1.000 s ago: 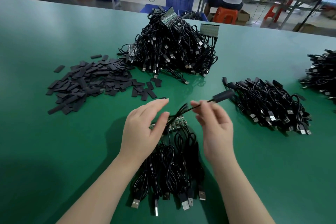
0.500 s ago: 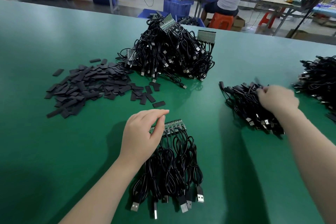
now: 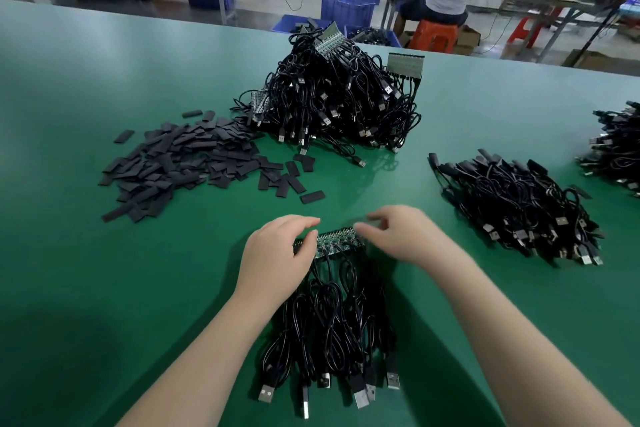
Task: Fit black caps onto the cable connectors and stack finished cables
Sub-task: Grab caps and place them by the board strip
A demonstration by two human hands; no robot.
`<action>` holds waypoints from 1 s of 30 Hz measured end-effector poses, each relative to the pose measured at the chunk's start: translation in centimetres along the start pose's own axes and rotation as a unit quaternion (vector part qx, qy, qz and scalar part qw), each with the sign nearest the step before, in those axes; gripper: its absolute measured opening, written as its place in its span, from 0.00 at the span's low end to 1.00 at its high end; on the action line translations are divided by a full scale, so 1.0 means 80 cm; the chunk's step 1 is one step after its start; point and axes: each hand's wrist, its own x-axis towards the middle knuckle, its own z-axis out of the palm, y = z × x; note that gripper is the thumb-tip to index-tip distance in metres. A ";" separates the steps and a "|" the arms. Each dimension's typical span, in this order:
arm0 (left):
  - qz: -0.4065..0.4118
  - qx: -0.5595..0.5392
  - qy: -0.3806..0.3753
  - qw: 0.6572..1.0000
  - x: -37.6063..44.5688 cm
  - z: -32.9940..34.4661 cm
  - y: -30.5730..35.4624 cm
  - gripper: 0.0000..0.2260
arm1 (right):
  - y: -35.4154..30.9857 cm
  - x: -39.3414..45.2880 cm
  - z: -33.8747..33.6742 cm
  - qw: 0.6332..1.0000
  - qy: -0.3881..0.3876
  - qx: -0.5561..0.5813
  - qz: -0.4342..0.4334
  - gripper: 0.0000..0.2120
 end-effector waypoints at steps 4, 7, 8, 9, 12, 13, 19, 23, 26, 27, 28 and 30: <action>-0.004 0.042 -0.023 0.999 0.001 0.002 -0.008 0.11 | -0.022 0.003 0.028 0.997 0.052 0.044 0.020 0.15; -0.002 0.055 -0.033 0.998 0.003 0.004 -0.009 0.10 | -0.022 0.013 0.026 0.995 0.036 0.086 0.043 0.13; 0.000 0.057 -0.034 0.998 0.004 0.005 -0.009 0.10 | -0.021 0.015 0.025 0.993 0.034 0.106 0.047 0.11; 0.001 0.059 -0.036 0.998 0.004 0.006 -0.009 0.10 | -0.020 0.017 0.024 0.989 0.036 0.136 0.051 0.08; 0.005 0.059 -0.035 0.998 0.003 0.007 -0.009 0.10 | -0.013 0.022 0.021 0.973 0.029 0.214 0.078 0.08; 0.005 0.058 -0.035 0.998 0.003 0.006 -0.009 0.10 | -0.011 0.023 0.019 0.969 0.022 0.229 0.088 0.10; 0.006 0.067 -0.042 0.997 0.004 0.006 -0.009 0.11 | -0.015 0.033 0.012 0.964 -0.009 0.238 0.115 0.09; 0.004 0.074 -0.042 0.996 0.004 0.006 -0.009 0.12 | -0.026 0.034 0.002 0.954 -0.069 0.250 0.153 0.04; 0.004 0.081 -0.045 0.996 0.005 0.006 -0.010 0.12 | -0.036 0.038 -0.006 0.939 -0.150 0.248 0.182 0.12; 0.004 0.083 -0.045 0.995 0.006 0.006 -0.009 0.12 | -0.039 0.039 -0.007 0.935 -0.165 0.250 0.190 0.14; 0.003 0.086 -0.045 0.995 0.006 0.007 -0.009 0.12 | -0.040 0.043 -0.008 0.930 -0.172 0.255 0.200 0.15; 0.002 0.088 -0.045 0.995 0.006 0.007 -0.009 0.12 | -0.041 0.047 -0.007 0.923 -0.178 0.267 0.214 0.15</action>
